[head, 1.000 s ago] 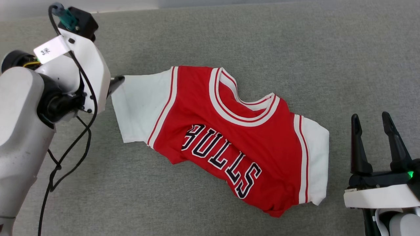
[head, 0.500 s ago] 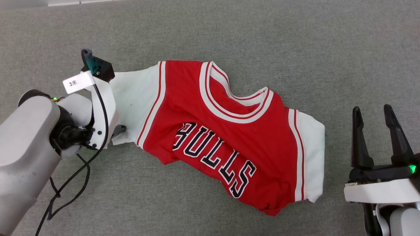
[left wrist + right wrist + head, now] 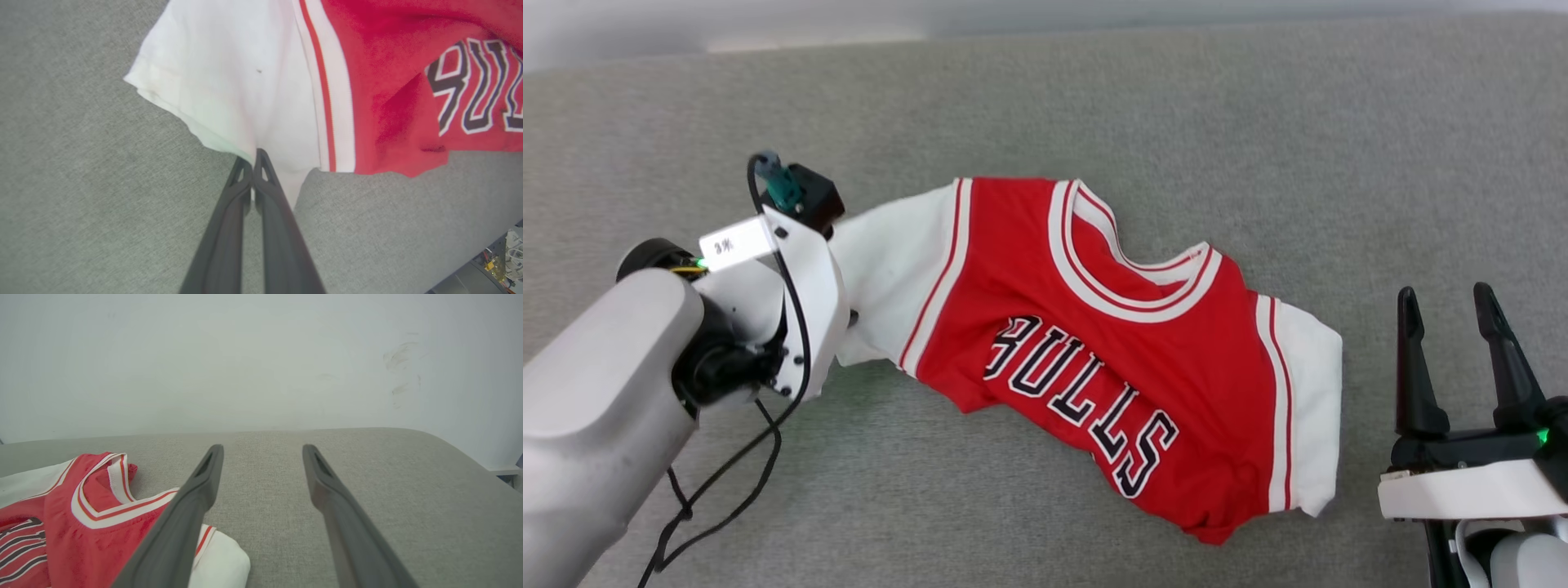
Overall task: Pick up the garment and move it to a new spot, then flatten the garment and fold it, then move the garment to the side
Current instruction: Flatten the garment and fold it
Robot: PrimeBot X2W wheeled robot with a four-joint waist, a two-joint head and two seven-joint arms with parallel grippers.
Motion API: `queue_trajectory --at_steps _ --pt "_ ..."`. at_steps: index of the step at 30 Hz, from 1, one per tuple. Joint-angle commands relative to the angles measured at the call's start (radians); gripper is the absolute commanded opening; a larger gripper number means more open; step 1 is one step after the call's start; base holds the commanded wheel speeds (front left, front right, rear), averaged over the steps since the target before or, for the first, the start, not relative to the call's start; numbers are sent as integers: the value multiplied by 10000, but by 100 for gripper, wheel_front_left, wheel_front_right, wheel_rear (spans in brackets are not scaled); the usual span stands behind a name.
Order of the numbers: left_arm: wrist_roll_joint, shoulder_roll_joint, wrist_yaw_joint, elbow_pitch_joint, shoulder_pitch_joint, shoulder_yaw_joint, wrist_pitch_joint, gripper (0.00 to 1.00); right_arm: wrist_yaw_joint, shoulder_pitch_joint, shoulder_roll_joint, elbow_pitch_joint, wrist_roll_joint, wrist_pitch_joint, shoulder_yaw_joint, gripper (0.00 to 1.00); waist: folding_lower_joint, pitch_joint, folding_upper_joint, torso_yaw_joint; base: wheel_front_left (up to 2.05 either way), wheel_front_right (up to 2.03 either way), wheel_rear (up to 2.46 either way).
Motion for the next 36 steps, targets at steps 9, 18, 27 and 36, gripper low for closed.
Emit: queue_trajectory --at_steps 9,18,27,36 --pt "-303 796 42 -1282 1911 -554 -1124 0 -3 566 17 57 -171 -22 -93 100 0 -1129 0 746 0 0 0" --pt "-775 653 291 -1425 3827 -1120 -1508 0 -3 835 16 113 -174 -24 -72 100 0 -1487 0 888 0 0 0" --pt "-837 1054 425 -1845 3054 -389 -1864 100 -3 1048 17 148 -159 -24 -122 100 0 -1921 0 1133 0 0 0" --pt "-1031 1948 712 -2157 1764 481 -1238 100 -3 959 16 71 -138 -22 -30 100 0 -1864 0 1127 0 0 0"
